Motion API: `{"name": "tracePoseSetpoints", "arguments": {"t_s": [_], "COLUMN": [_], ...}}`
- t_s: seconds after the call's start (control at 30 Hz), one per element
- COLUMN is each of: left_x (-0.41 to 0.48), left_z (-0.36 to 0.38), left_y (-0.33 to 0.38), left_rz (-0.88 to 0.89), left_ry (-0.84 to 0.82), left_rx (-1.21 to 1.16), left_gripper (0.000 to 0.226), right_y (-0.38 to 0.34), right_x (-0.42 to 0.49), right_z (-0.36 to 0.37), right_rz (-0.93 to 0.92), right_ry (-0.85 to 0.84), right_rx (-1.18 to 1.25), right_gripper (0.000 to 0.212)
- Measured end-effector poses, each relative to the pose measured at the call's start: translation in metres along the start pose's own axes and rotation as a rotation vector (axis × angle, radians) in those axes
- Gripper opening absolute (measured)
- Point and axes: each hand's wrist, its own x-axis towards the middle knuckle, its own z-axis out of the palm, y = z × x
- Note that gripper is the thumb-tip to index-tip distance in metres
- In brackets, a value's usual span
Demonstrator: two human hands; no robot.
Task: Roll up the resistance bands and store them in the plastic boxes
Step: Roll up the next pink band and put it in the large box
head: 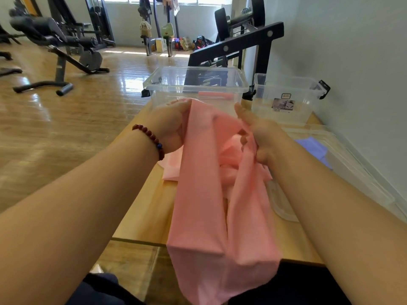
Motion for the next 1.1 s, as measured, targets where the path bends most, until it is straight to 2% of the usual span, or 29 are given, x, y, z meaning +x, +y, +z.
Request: {"name": "tracePoseSetpoints", "arguments": {"t_s": [0.1,0.17,0.23,0.33,0.4,0.43,0.53,0.67,0.73,0.77,0.87,0.9,0.97,1.1], "left_x": [0.002,0.004,0.005,0.007,0.004,0.002,-0.009,-0.023,-0.021,-0.019,-0.015,-0.014,-0.015,-0.021], "left_z": [0.002,0.001,0.001,-0.005,-0.011,-0.013,-0.016,-0.014,-0.017,-0.018,-0.013,-0.01,-0.005,0.001], "left_y": [0.005,0.008,0.01,0.011,0.007,0.003,-0.015,-0.04,-0.046,-0.048,-0.044,-0.042,-0.039,-0.043], "left_rz": [-0.021,-0.028,-0.037,-0.054,-0.088,-0.124,-0.263,-0.387,-0.38,-0.363,-0.275,-0.261,-0.287,-0.441], "left_ry": [-0.041,-0.058,-0.065,-0.026,-0.005,-0.018,-0.105,-0.285,-0.308,-0.298,-0.19,-0.161,-0.144,-0.271], "left_rx": [0.01,0.004,-0.014,-0.045,-0.087,-0.093,0.033,0.208,0.167,0.129,-0.029,-0.072,-0.06,0.127], "left_gripper": [0.024,0.027,0.026,0.022,0.033,0.046,0.08,0.086,0.081,0.071,0.017,0.012,0.026,0.081], "right_y": [0.008,0.011,0.013,0.014,0.016,0.016,0.013,0.002,-0.007,-0.011,-0.021,-0.023,-0.023,-0.023], "right_x": [-0.008,-0.011,-0.014,-0.015,-0.011,-0.009,-0.005,-0.003,-0.003,-0.002,-0.002,-0.001,0.001,0.003], "right_z": [-0.002,0.0,0.0,0.003,0.004,0.004,0.006,0.006,0.005,0.004,0.002,0.002,0.001,0.002], "right_rz": [0.21,0.335,0.36,0.234,0.129,0.077,-0.074,-0.113,-0.11,-0.12,-0.141,-0.144,-0.146,-0.144], "right_ry": [-0.223,-0.389,-0.431,-0.413,-0.331,-0.272,-0.139,-0.145,-0.149,-0.148,-0.147,-0.149,-0.166,-0.218], "right_rx": [-0.084,-0.112,-0.132,-0.07,-0.026,-0.001,0.002,-0.004,-0.02,-0.028,-0.037,-0.038,-0.038,-0.011], "right_gripper": [0.052,0.036,0.024,0.008,0.023,0.028,0.016,0.014,0.012,0.011,0.007,0.007,0.012,0.018]}}
